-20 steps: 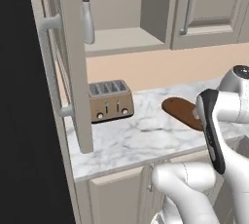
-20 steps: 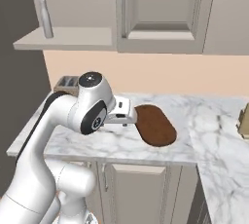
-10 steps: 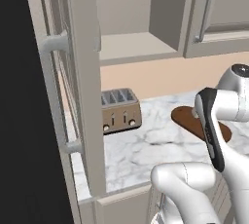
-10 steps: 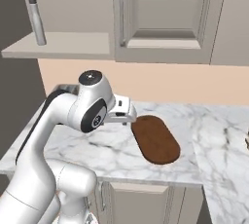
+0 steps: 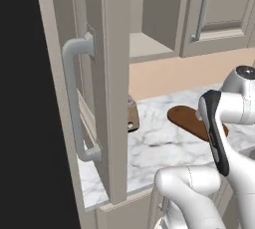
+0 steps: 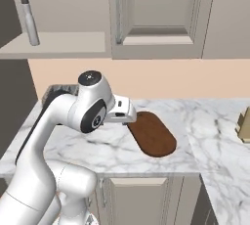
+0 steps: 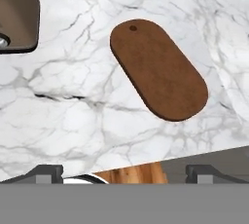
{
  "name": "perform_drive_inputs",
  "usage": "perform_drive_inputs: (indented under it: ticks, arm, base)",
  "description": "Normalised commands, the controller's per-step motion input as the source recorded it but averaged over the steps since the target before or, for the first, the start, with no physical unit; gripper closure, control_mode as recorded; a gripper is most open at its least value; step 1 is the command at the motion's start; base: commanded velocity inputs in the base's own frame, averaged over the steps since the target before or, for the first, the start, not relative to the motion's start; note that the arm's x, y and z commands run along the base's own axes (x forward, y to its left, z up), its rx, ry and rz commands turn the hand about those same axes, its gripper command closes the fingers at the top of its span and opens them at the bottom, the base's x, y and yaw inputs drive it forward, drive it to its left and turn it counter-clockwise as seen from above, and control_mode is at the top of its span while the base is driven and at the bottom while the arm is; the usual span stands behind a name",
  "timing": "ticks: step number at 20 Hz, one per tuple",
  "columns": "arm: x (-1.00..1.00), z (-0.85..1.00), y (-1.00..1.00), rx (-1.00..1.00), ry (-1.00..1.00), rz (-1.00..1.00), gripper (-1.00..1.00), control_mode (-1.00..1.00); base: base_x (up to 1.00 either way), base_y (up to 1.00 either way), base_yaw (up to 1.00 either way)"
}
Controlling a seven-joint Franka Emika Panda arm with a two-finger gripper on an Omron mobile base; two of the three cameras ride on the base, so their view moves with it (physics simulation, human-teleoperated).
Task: Move the cutting board and knife to the sink. Then move spray from the cabinet to the counter.
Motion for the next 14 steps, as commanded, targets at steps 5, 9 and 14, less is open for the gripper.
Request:
perform_drive_inputs:
  ticks: [5,9,14]
  arm:
    - [0.0,0.0,0.0,0.0,0.0,0.0,-1.0,1.0]
    - [0.39,-0.16,0.0,0.0,-0.04,-0.12,-1.0,-1.0]
    - [0.68,-0.41,0.0,0.01,-0.16,0.0,-1.0,-1.0]
  base:
    - [0.83,0.01,-0.5]
    - [0.14,0.0,-0.11]
    - [0.0,0.0,0.0]
